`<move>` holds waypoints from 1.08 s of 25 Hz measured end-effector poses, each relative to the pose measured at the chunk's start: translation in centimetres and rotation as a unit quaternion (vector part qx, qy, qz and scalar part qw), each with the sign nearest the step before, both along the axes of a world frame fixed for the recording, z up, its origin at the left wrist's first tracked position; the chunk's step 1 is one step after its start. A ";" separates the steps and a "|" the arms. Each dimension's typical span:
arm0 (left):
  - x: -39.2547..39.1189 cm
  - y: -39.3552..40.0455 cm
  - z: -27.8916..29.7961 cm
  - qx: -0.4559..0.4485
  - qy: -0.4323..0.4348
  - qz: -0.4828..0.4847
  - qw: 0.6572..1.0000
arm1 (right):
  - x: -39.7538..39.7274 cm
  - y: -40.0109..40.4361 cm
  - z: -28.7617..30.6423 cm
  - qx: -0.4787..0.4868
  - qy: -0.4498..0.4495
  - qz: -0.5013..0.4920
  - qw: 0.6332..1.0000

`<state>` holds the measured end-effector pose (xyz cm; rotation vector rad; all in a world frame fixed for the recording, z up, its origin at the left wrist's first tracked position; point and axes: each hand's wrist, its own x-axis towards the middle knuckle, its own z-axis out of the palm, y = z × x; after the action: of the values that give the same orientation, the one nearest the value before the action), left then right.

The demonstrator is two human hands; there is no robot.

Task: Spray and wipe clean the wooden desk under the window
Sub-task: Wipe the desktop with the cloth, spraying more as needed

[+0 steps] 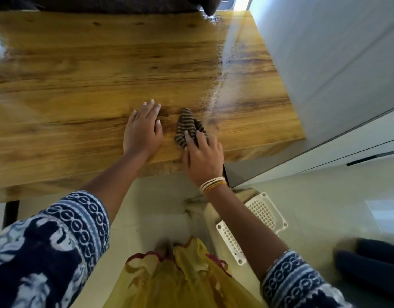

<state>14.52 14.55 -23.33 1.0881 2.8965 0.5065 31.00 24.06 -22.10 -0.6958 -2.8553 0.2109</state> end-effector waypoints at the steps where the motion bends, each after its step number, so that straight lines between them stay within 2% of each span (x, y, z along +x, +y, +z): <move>1: 0.0 0.0 0.0 0.000 0.001 -0.001 1.000 | 0.4 2.1 0.3 0.003 0.015 0.033 0.999; 2: 0.0 0.0 0.1 -0.001 0.001 -0.001 1.000 | 0.9 4.8 0.6 0.006 0.019 0.015 1.000; 4: 0.1 0.0 0.0 -0.005 0.003 0.001 1.000 | 2.4 11.4 0.7 0.019 -0.004 -0.131 0.991; 7: 0.1 0.1 0.0 -0.006 0.006 0.006 1.000 | 3.6 18.4 0.8 -0.005 -0.071 -0.356 0.932; 8: 0.1 0.1 0.0 -0.007 0.006 0.008 1.000 | 2.5 18.2 0.8 -0.007 -0.086 -0.411 0.908; 9: 0.2 0.2 0.0 -0.008 0.006 0.008 1.000 | 0.8 17.1 0.9 -0.004 -0.105 -0.424 0.900; 11: 0.2 0.2 -0.1 -0.004 0.006 0.009 1.000 | -3.0 13.0 0.4 0.032 -0.120 -0.316 0.941; 13: 0.2 0.2 -0.2 0.001 0.002 0.008 1.000 | -6.1 7.0 -0.1 0.052 -0.089 -0.148 0.984; 15: 0.0 0.2 -0.1 0.001 0.003 0.010 1.000 | -6.7 3.4 -0.3 0.052 -0.068 -0.011 0.996; 17: -0.1 0.1 -0.1 -0.001 0.003 0.009 1.000 | -6.3 6.2 0.8 0.049 -0.049 0.095 0.993; 18: -0.1 0.1 -0.1 -0.002 0.004 0.008 1.000 | -5.8 9.1 0.8 0.067 -0.044 0.097 0.992; 19: -0.1 0.1 -0.1 -0.002 0.005 0.008 1.000 | -5.1 12.6 0.7 0.068 -0.026 0.045 0.996; 22: 0.0 0.2 -0.3 -0.001 0.007 0.010 1.000 | -1.7 21.8 0.1 0.010 0.013 -0.204 0.979; 24: 0.0 0.2 -0.3 -0.007 0.012 0.012 1.000 | -2.1 22.5 -0.3 -0.002 -0.007 -0.315 0.949; 25: 0.0 0.2 -0.3 -0.009 0.013 0.014 1.000 | -3.5 21.3 -0.4 0.005 -0.021 -0.331 0.943; 27: -0.1 0.2 -0.4 -0.012 0.012 0.014 1.000 | -6.7 16.8 0.1 0.024 -0.041 -0.275 0.960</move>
<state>14.45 14.74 -23.74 1.0603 2.9341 0.4624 24.30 40.84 -22.01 -1.4709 -2.5955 0.0277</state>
